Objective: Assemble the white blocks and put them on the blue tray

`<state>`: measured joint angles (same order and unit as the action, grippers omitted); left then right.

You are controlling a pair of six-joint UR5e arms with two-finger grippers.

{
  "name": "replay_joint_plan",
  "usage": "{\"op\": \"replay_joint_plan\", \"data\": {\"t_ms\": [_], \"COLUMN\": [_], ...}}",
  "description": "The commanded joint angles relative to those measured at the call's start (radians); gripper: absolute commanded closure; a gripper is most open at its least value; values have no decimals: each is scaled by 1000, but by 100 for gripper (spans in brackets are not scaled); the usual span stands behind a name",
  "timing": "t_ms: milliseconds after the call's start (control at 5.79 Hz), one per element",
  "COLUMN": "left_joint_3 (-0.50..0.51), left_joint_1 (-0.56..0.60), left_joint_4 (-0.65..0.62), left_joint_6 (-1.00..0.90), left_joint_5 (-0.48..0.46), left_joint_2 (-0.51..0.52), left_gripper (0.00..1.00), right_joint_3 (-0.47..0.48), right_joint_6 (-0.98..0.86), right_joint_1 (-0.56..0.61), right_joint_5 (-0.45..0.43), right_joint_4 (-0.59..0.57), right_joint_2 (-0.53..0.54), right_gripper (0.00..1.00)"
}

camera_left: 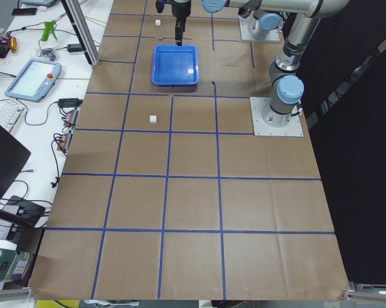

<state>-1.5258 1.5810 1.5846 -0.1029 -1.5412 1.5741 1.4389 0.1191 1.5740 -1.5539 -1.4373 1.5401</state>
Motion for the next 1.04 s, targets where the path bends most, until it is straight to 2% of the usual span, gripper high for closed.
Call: {"op": "replay_joint_plan", "data": {"t_ms": [0, 864], "left_joint_3": [1, 0], "left_joint_1": [1, -6], "left_joint_4": [0, 3], "left_joint_6": [0, -65], "left_joint_5": [3, -5], "left_joint_2": [0, 14], "left_gripper": [1, 1], "right_joint_3": [0, 0], "right_joint_6": [4, -4], "right_joint_1": [1, 1], "right_joint_5": [2, 5], "right_joint_4": [0, -2], "right_joint_2": [0, -2], "right_gripper": [0, 0]}}
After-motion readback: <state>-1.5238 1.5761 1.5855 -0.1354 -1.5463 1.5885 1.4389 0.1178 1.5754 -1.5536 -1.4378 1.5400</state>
